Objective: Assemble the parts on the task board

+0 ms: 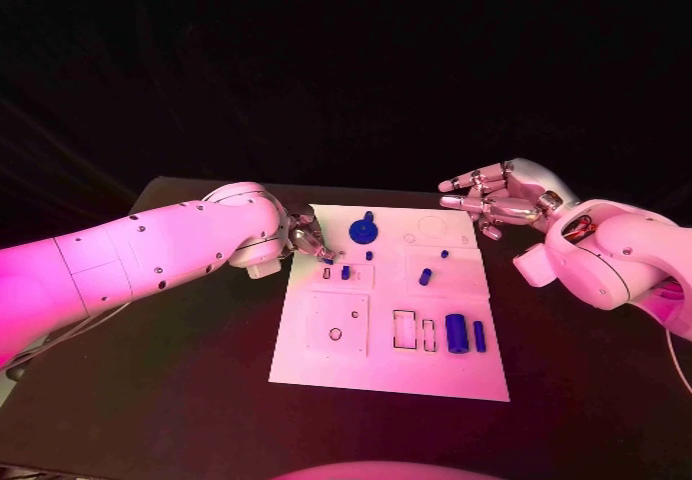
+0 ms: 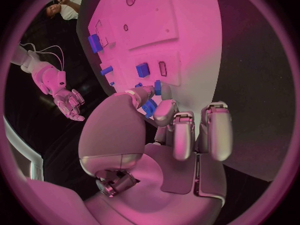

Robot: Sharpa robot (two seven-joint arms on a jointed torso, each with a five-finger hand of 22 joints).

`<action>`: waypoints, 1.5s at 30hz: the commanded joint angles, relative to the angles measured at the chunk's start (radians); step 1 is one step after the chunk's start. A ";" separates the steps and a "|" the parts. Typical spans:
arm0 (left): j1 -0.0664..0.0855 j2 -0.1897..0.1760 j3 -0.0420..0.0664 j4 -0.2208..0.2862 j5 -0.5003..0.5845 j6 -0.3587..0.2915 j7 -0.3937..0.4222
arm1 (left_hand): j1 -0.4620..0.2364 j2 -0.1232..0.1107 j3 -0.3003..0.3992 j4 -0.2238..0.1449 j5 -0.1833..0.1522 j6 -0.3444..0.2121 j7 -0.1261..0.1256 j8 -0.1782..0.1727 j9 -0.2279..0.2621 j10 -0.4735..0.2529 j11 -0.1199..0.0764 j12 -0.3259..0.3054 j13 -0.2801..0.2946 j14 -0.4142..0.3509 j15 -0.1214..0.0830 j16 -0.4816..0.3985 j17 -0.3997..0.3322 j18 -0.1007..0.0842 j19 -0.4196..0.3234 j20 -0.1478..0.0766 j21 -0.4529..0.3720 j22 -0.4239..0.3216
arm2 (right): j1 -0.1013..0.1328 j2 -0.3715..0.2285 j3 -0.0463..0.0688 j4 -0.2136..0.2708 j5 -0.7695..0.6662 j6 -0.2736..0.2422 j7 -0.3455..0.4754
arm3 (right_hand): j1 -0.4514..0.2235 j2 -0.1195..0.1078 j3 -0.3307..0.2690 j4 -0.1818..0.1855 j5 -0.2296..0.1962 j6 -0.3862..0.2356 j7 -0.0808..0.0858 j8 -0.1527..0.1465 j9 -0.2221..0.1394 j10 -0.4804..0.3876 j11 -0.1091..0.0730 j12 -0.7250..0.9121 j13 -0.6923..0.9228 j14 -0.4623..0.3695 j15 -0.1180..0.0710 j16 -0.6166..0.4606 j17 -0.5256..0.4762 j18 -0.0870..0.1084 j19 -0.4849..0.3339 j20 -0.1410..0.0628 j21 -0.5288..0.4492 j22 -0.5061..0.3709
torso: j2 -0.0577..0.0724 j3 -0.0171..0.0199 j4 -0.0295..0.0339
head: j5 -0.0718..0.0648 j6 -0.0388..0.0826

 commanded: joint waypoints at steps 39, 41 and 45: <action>-0.007 -0.017 -0.009 0.030 -0.022 0.153 -0.043 | 0.004 0.004 0.141 -0.149 0.004 0.013 -0.010 0.002 -0.004 0.012 0.000 0.011 0.008 0.107 -0.007 0.002 0.263 -0.010 0.061 -0.005 0.001 0.187 | -0.001 0.001 0.000 -0.003 -0.017 -0.007 0.013 | 0.002 0.006 -0.004 -0.003 0.005 -0.002 0.005 -0.002 0.000 -0.004 0.001 -0.005 -0.003 0.049 0.001 -0.006 0.035 0.008 -0.008 -0.002 -0.006 -0.003 | 0.000 0.0008 -0.0002 | 0.007 -0.016; -0.007 -0.017 -0.009 0.030 -0.022 0.153 -0.043 | 0.004 0.004 0.141 -0.149 0.004 0.013 -0.010 0.002 -0.004 0.012 0.000 0.011 0.008 0.107 -0.007 0.002 0.263 -0.010 0.061 -0.005 0.001 0.187 | -0.001 0.001 0.000 -0.003 -0.017 -0.006 0.013 | 0.002 0.006 -0.004 -0.003 0.005 -0.002 0.005 -0.002 0.000 -0.004 0.001 -0.005 -0.003 0.049 0.001 -0.006 0.035 0.008 -0.008 -0.002 -0.006 -0.003 | 0.000 0.0007 -0.0007 | 0.008 -0.017; -0.007 -0.016 -0.010 0.030 -0.022 0.151 -0.044 | 0.003 0.004 0.141 -0.149 0.004 0.014 -0.010 0.002 -0.005 0.014 0.000 0.013 0.010 0.107 -0.007 0.002 0.263 -0.010 0.061 -0.005 0.000 0.186 | -0.001 0.001 0.000 -0.003 -0.017 -0.005 0.013 | 0.002 0.006 -0.004 -0.003 0.005 -0.002 0.005 -0.002 0.000 -0.004 0.001 -0.005 -0.003 0.049 0.001 -0.006 0.035 0.008 -0.008 -0.002 -0.006 -0.003 | 0.000 0.0006 -0.0005 | 0.008 -0.017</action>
